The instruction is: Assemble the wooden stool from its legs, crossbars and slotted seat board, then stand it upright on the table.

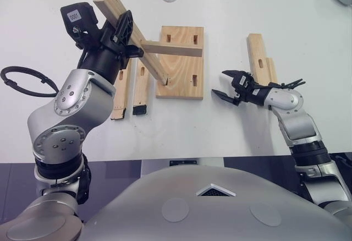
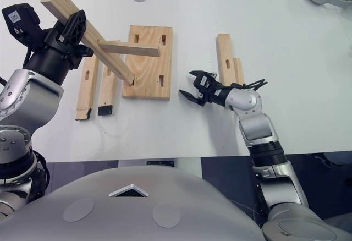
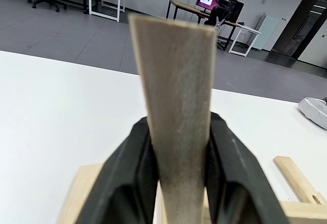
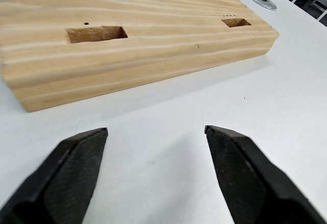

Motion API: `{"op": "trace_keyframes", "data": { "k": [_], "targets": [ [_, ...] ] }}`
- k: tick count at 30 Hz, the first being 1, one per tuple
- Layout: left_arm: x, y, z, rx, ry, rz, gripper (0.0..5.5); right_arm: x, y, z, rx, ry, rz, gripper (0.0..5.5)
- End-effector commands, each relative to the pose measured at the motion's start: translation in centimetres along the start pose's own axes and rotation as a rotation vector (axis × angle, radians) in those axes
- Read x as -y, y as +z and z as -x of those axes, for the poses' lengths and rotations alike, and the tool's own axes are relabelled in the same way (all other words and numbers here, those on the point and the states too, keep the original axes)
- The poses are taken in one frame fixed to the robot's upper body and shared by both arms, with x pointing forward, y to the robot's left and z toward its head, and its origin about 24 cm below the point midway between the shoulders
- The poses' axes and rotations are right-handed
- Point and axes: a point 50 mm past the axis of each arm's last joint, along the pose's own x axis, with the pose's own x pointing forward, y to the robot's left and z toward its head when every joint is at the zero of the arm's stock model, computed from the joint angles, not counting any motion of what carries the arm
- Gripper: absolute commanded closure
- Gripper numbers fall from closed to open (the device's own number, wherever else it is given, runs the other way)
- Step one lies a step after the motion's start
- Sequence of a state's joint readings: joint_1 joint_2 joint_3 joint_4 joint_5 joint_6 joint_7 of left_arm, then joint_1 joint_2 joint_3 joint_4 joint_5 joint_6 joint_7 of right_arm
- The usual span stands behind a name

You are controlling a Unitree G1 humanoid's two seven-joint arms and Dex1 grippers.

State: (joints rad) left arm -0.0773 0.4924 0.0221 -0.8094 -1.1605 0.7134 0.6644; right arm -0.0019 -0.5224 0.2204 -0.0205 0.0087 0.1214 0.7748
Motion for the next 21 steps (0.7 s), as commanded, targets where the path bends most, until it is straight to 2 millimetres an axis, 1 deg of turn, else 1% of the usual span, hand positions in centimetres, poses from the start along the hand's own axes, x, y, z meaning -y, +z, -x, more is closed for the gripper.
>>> {"op": "trace_keyframes", "data": {
  "k": [1, 4, 7, 8, 10, 15, 18, 21],
  "targets": [
    [-0.4, -0.9, -0.2, -0.005, 0.073, -0.054, 4.48, 0.0, 0.4, 0.3, 0.011, 0.0, 0.002, 1.94],
    [-0.1, -1.0, -0.6, 0.027, 0.092, -0.107, 4.48, -0.3, 0.3, 0.4, 0.016, -0.007, -0.02, 1.94],
    [0.7, -0.9, -1.0, 0.057, 0.072, -0.151, 4.48, -0.5, 0.5, 0.4, 0.025, -0.015, -0.036, 1.94],
    [0.8, -1.2, -1.0, 0.053, 0.066, -0.152, 4.48, -0.6, 0.5, 0.4, 0.027, -0.015, -0.042, 1.94],
    [0.4, -1.9, -0.9, 0.028, 0.072, -0.14, 4.48, -0.8, 0.4, 0.4, 0.026, -0.016, -0.049, 1.94],
    [-1.2, -3.6, 0.4, -0.027, 0.066, -0.21, 4.48, 0.1, 0.0, 1.3, -0.003, -0.029, -0.04, 1.94],
    [-0.7, -4.4, 1.1, -0.044, 0.014, -0.273, 4.48, 0.7, -0.1, 1.6, -0.017, -0.035, -0.031, 1.94],
    [-0.3, -5.0, 1.4, -0.058, -0.011, -0.285, 4.48, 0.9, -0.1, 1.7, -0.023, -0.033, -0.025, 1.94]
  ]
}}
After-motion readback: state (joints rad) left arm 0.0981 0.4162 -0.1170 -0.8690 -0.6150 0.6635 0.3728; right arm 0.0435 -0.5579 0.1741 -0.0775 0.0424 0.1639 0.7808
